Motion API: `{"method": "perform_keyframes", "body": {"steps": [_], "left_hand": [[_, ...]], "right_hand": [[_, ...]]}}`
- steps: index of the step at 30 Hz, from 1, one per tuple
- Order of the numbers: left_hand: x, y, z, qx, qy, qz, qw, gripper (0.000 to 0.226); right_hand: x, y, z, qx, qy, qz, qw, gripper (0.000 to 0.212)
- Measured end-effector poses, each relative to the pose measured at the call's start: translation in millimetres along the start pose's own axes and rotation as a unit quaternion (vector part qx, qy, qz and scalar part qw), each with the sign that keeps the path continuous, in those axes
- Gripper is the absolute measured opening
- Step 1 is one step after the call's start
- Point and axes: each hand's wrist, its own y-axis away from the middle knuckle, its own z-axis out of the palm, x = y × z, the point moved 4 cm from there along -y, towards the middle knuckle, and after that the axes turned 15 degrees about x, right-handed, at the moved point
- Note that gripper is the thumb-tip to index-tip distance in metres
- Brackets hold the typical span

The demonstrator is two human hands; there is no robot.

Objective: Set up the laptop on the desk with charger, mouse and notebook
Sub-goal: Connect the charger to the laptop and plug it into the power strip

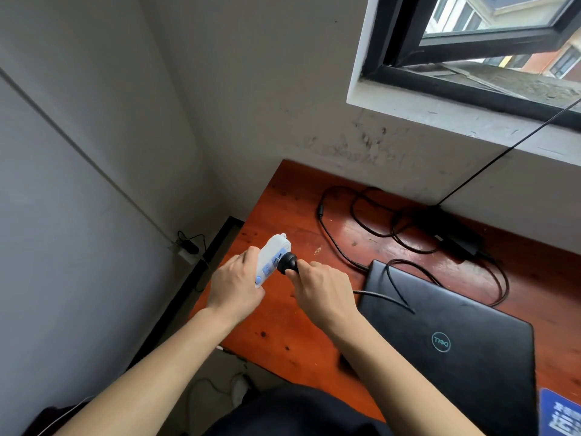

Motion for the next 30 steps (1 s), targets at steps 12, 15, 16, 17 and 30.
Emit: {"method": "perform_keyframes", "body": {"steps": [12, 15, 16, 17, 30], "left_hand": [[-3, 15, 18, -0.055, 0.104, -0.168, 0.979, 0.047], [-7, 22, 29, -0.167, 0.266, -0.280, 0.907, 0.056], [-7, 22, 29, -0.208, 0.332, -0.319, 0.863, 0.058], [-6, 22, 28, -0.233, 0.388, -0.356, 0.818, 0.061], [-6, 1, 5, -0.199, 0.306, -0.267, 0.892, 0.100]], "right_hand": [[11, -13, 2, -0.102, -0.047, 0.066, 0.991, 0.039], [18, -7, 7, -0.155, -0.063, 0.071, 0.983, 0.035], [20, -5, 7, -0.163, -0.073, 0.062, 0.982, 0.033], [21, -3, 6, -0.164, -0.090, 0.053, 0.981, 0.031], [-4, 19, -6, -0.166, -0.084, -0.079, 0.979, 0.040]]}}
